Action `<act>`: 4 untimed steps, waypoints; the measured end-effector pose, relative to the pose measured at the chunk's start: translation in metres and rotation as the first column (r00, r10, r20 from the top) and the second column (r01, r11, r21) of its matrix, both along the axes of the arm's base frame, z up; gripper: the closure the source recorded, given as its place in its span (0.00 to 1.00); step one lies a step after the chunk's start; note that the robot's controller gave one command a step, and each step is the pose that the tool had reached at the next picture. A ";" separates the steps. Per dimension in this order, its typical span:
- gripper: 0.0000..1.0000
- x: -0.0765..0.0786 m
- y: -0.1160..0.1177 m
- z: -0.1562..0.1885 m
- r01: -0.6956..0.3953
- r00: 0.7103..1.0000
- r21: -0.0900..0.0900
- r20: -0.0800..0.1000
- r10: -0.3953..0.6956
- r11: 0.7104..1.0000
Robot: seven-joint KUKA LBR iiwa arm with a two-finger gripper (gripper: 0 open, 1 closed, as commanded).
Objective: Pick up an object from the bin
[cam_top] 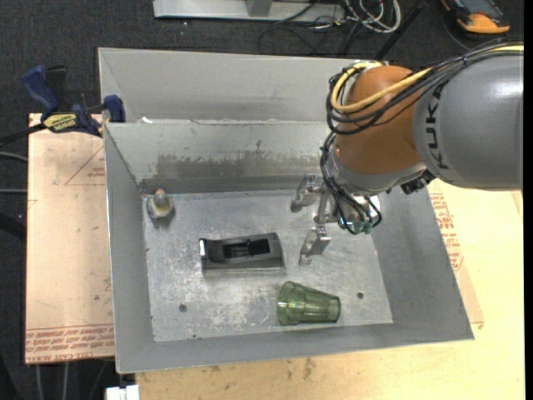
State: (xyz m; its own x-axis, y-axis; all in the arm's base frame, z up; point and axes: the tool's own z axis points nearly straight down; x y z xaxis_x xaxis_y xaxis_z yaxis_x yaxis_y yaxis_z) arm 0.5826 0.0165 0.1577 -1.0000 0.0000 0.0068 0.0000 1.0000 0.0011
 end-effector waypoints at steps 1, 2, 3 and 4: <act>0.00 0.002 0.000 0.005 0.000 1.000 0.000 0.007 0.000 1.000; 1.00 0.000 0.059 -0.076 -0.039 0.999 -0.007 0.012 0.039 0.999; 1.00 0.000 0.059 -0.076 -0.039 0.999 -0.007 0.012 0.039 0.999; 1.00 -0.003 0.046 0.058 -0.101 0.995 -0.001 0.006 0.101 0.995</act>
Offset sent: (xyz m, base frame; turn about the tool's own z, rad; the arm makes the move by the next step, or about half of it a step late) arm -0.0067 0.0626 -0.0877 -0.0376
